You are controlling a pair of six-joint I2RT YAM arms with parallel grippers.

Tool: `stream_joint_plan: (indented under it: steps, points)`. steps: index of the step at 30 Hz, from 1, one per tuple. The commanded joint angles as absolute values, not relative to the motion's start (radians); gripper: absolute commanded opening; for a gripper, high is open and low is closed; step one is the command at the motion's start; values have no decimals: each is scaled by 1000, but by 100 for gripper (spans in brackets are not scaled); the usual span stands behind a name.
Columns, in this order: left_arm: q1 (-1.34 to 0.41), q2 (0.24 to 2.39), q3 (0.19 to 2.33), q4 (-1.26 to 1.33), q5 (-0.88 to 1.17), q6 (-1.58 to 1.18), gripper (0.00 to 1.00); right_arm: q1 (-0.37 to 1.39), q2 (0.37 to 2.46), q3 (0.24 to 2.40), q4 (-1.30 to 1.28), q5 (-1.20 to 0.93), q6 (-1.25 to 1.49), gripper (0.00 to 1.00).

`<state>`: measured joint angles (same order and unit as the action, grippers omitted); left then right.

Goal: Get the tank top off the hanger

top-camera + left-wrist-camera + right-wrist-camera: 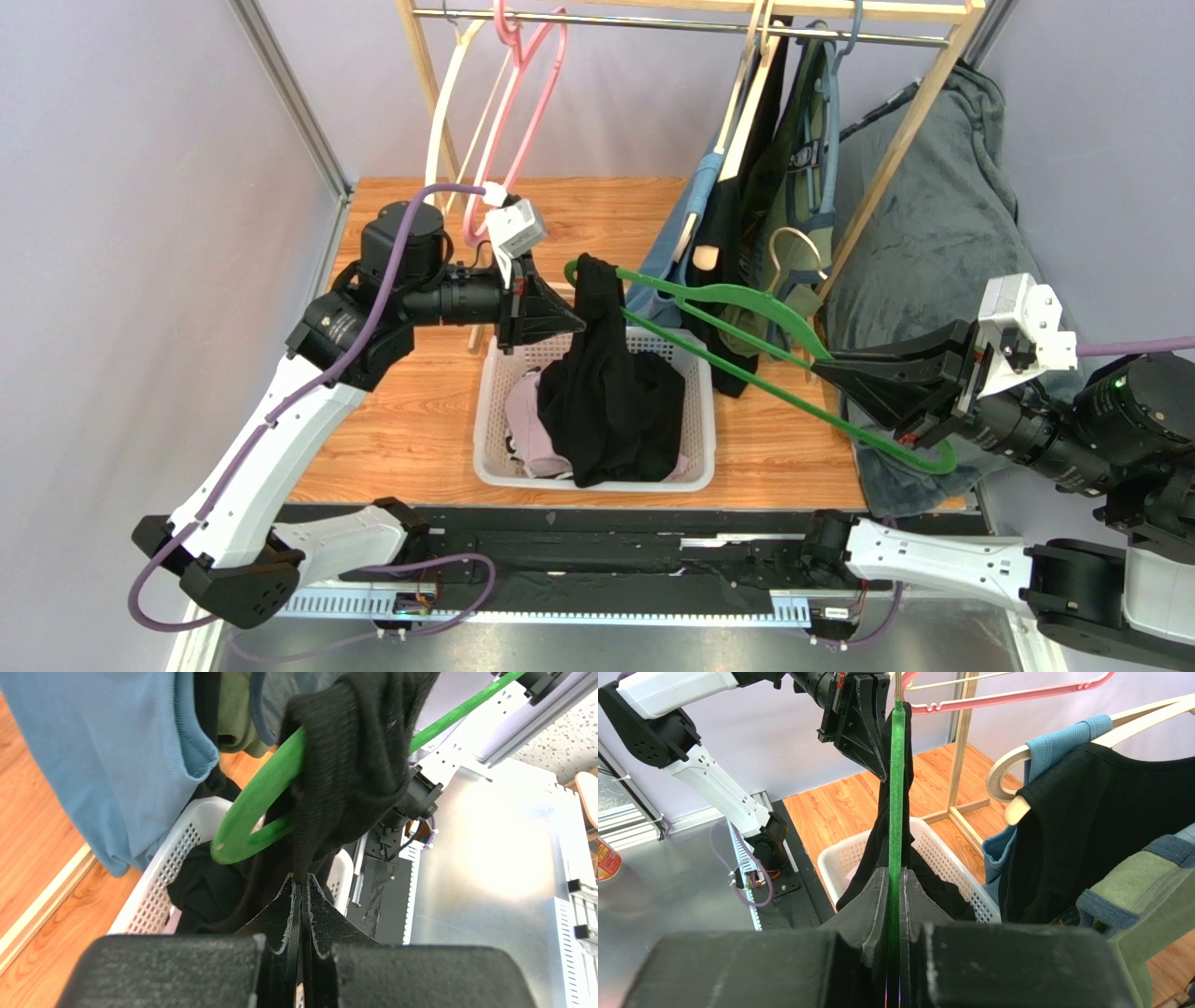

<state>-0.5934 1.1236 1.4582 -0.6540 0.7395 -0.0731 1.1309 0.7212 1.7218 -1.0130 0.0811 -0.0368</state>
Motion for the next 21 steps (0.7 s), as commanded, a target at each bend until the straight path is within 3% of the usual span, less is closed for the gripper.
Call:
stream_joint_plan:
  steps: [1,14,21]
  points:
    - [-563,1089,1502,-640,733,-69,0,1134,695,1750,-983,117,-20,0]
    - [-506,1104,1646,-641,700,-94,0,1131,618,1776,-1150,201,20,0]
    - [-495,1207,1908,-626,683,-95,0,1132,601,1764,-1244,128,57,0]
